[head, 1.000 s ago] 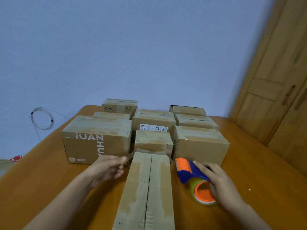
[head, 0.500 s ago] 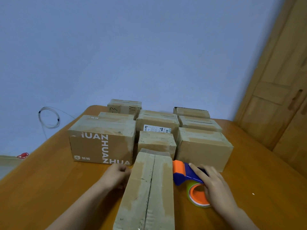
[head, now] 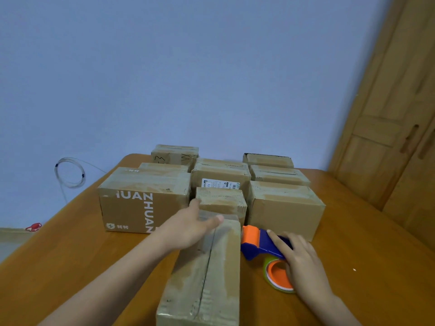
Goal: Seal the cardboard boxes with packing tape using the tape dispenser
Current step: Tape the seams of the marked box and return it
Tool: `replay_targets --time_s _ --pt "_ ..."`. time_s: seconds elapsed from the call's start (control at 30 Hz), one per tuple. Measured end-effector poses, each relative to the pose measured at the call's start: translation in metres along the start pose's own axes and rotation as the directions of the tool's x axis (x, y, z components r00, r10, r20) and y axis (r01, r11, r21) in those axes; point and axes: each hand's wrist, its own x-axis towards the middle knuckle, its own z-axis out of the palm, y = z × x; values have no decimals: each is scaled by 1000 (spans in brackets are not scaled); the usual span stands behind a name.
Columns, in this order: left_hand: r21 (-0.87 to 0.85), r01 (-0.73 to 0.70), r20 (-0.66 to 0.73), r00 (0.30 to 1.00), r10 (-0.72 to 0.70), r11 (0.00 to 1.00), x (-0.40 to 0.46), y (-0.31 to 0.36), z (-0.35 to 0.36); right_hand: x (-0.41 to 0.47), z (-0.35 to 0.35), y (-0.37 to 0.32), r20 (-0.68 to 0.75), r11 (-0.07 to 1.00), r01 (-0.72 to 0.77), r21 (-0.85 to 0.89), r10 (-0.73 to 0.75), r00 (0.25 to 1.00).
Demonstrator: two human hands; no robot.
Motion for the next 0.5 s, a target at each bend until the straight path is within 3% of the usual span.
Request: replay_targets --time_s 0.17,0.27,0.37,0.5 --pt "122 20 102 994 -32 992 25 10 5 -8 -7 -26 -8 998 -56 -19 56 998" --pt "316 73 114 987 -114 946 33 15 10 -12 -10 -49 73 991 -134 -25 136 988" --pt "511 97 54 988 -145 854 34 21 19 -17 -10 -63 151 981 -191 -34 194 969" --pt "551 129 -67 992 -110 824 33 18 29 -19 -27 -70 220 978 -211 6 204 954"
